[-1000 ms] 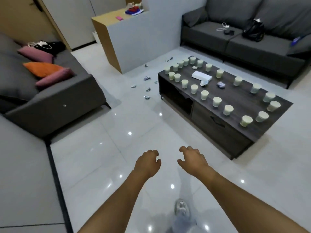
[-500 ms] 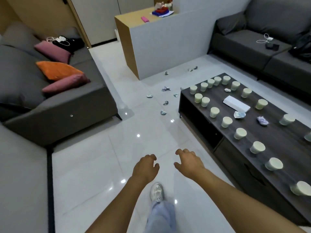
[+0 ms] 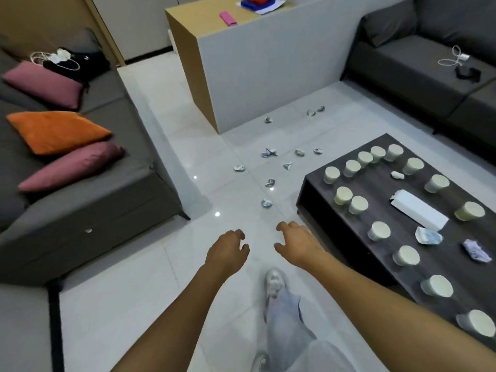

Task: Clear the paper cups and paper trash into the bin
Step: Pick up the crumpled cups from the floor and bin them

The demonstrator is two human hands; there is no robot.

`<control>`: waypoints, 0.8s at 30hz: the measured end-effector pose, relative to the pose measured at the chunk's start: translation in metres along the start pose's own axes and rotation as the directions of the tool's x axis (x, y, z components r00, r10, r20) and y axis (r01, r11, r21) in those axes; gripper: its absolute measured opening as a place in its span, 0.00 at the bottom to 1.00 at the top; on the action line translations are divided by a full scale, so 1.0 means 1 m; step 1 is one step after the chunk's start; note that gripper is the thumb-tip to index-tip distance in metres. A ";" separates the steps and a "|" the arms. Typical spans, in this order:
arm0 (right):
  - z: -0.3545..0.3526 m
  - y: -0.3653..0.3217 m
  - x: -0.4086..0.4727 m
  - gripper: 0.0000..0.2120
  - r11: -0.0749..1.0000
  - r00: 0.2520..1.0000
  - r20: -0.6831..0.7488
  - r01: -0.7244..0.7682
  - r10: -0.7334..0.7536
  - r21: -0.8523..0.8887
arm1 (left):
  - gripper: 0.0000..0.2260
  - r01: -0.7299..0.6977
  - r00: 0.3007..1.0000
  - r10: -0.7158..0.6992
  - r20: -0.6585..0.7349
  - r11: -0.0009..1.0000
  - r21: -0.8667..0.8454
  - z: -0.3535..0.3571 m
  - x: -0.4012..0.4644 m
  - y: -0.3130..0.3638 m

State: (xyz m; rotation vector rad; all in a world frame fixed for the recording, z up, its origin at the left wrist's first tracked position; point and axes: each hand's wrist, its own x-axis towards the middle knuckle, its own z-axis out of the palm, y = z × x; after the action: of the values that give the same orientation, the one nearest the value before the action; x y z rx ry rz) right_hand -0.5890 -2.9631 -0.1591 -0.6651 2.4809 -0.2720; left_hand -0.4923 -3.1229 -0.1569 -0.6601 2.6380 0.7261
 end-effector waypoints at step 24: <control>-0.170 -0.045 0.522 0.23 0.840 0.911 0.018 -0.389 0.413 0.379 | 0.16 -0.178 0.970 0.151 0.188 0.975 0.134 -0.236 0.574 -0.028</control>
State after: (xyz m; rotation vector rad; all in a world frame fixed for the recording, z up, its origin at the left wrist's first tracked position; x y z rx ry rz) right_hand -1.0446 -3.2612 -0.2432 0.0306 2.4550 -0.5919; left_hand -1.0038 -3.4715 -0.2152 -0.3210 2.5714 0.5927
